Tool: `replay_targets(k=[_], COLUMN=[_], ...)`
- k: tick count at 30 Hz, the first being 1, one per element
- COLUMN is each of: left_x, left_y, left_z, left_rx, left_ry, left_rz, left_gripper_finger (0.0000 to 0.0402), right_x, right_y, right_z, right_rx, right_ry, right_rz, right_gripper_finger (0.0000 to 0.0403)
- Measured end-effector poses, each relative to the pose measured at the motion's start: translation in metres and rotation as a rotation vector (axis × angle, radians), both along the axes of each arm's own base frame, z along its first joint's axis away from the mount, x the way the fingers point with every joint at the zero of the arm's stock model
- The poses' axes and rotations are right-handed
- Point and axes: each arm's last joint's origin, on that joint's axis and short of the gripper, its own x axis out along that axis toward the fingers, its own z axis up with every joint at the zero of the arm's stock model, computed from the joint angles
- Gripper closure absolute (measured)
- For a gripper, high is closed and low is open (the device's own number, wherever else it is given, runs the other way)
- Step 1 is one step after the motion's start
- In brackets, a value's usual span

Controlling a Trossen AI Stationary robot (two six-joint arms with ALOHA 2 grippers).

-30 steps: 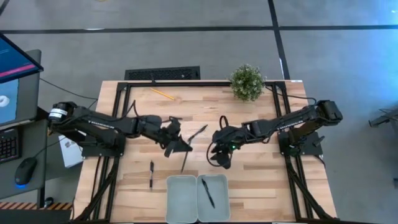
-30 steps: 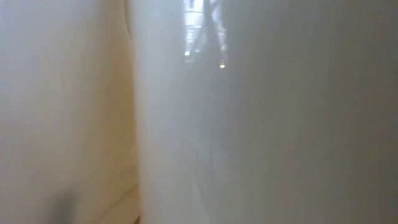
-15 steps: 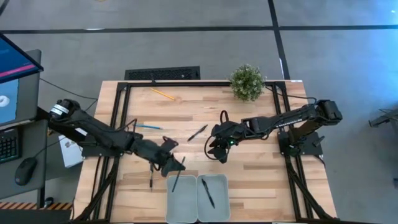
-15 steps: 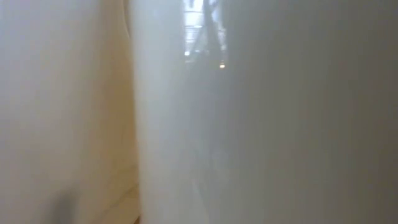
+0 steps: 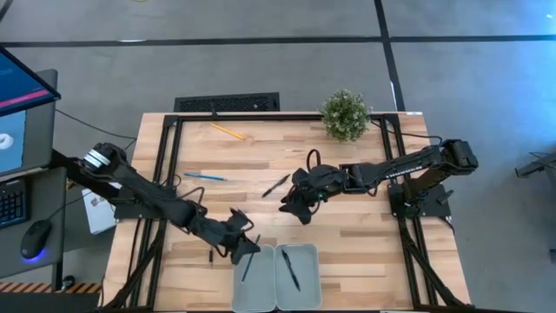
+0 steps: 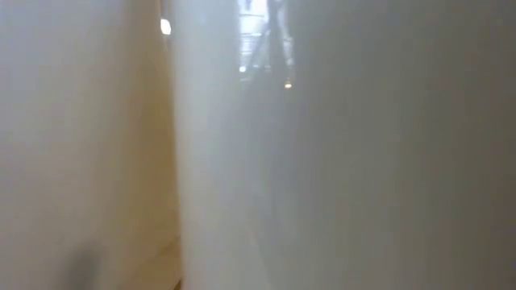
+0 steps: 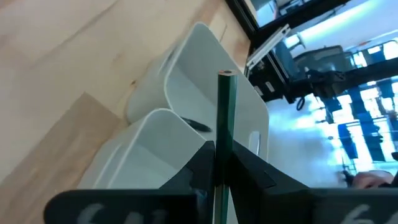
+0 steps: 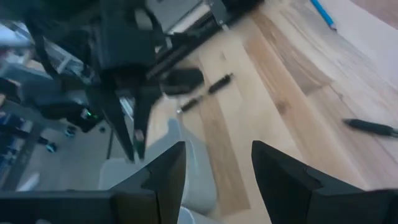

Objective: Sort pens & pencils
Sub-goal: Put the green pencil into the left gray bin

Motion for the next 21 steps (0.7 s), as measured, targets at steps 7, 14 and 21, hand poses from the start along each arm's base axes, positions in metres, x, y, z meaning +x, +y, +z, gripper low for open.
replay_targets(k=[7,14,21], left_x=[0.012,0.013,0.013], left_y=[-0.017,-0.022,-0.023], left_z=[-0.023,-0.037,-0.036], left_rx=[-0.095,-0.141,-0.147], left_ry=[0.003,0.069,0.066], left_rz=[-0.062,-0.058,-0.066], left_gripper_finger=[0.038,0.038,0.038], right_x=[-0.001,-0.002,-0.002], right_y=[0.001,0.001,0.001], right_z=[-0.003,-0.003,-0.003], right_rx=[0.015,0.016,0.015], right_ry=[0.034,0.039,0.039], right_rz=[-0.008,-0.008,-0.008], right_gripper_finger=[0.0198,0.02,0.0197])
